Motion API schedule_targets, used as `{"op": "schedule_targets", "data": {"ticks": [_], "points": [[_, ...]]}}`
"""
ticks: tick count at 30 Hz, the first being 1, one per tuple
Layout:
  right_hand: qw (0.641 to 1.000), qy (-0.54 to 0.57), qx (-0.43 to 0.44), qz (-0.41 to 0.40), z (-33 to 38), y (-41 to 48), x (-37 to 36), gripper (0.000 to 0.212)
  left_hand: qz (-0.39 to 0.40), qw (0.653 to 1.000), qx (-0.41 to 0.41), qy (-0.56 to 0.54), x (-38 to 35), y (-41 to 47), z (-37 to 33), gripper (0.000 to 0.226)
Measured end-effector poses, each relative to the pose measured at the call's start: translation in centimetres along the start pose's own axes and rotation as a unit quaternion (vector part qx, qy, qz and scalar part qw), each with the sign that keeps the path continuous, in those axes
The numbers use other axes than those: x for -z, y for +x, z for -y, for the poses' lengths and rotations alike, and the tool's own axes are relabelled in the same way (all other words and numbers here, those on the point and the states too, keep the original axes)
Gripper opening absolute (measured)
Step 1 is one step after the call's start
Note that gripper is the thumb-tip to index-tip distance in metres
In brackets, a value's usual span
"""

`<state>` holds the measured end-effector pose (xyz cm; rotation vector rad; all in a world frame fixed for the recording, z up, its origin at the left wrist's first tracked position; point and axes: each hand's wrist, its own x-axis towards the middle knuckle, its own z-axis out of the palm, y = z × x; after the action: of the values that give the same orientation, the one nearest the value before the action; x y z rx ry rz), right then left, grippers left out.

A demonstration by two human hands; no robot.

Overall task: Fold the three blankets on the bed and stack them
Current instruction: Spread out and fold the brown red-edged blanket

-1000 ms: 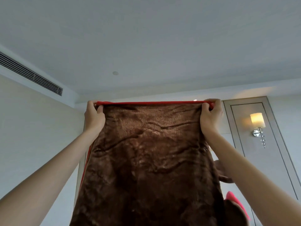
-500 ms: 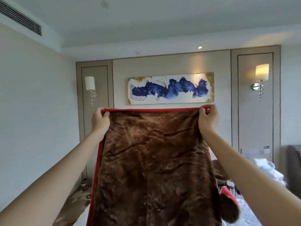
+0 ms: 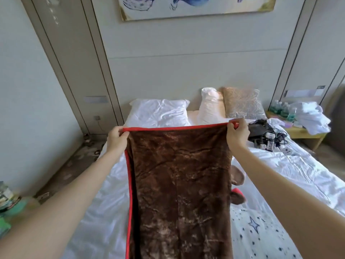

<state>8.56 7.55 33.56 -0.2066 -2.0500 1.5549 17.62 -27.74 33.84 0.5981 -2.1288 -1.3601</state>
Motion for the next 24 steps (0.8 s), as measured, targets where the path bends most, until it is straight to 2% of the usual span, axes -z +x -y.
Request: {"op": "schedule_targets", "data": {"ticks": [4,11,18,24], "points": [[0.999,-0.037,-0.026,0.019,-5.7,4.4,-5.0,0.009,0.024,0.999,0.029,0.005,-6.5,5.8,4.2,0.015],[0.991,-0.086,-0.079,0.07,-17.4,11.5,-14.4,0.019,0.063,0.994,0.072,0.052,-17.6,14.8,13.1,0.017],[0.975,-0.119,-0.141,0.124,-35.0,14.3,-24.1,0.017,0.086,0.98,0.137,0.114,-28.5,20.5,28.9,0.024],[0.951,-0.189,-0.163,0.18,-49.3,13.3,-28.5,0.02,0.098,0.966,0.194,0.14,-35.5,20.8,41.3,0.024]]}}
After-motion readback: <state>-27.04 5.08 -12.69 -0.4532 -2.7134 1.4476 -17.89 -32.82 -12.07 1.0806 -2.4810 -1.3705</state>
